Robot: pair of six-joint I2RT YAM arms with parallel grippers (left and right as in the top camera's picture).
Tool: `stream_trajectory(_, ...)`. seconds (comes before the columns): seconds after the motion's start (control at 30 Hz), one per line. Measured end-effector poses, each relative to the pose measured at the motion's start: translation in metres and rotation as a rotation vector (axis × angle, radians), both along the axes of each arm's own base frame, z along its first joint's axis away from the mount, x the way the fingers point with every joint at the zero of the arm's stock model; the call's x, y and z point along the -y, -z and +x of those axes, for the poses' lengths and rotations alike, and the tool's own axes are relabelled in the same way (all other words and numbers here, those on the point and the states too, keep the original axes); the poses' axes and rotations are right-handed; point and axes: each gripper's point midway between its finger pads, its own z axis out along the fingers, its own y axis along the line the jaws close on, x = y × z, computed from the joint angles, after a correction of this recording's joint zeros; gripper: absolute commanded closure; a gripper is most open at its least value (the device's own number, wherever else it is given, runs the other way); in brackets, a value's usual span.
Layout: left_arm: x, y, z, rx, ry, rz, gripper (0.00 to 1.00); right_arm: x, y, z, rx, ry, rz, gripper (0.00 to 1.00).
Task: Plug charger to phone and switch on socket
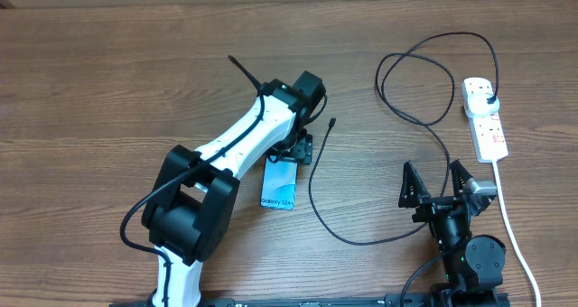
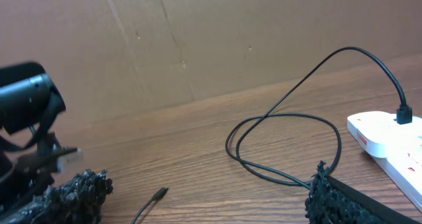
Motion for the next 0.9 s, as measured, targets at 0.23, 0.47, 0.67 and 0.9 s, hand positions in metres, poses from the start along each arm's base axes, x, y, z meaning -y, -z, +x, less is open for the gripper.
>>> stream_trajectory(0.23, 0.002, 0.013, -0.007, -0.022, 0.023, -0.022, 0.13, 0.000, 0.000, 0.000, 0.000, 0.000, 0.000, 0.00)
stream_trajectory(0.47, 0.012, 0.014, -0.007, -0.028, 0.048, -0.074, 0.12, 0.000, 0.000, 0.000, 0.001, 0.000, 0.000, 0.00)
stream_trajectory(0.67, 0.018, 0.016, -0.001, -0.005, 0.054, -0.101, 0.11, 0.000, 0.000, 0.000, 0.000, 0.000, 0.000, 0.00)
stream_trajectory(0.9, 0.014, 0.023, -0.008, -0.022, 0.053, -0.092, 0.10, 0.000, 0.000, 0.000, 0.000, 0.000, 0.000, 0.00)
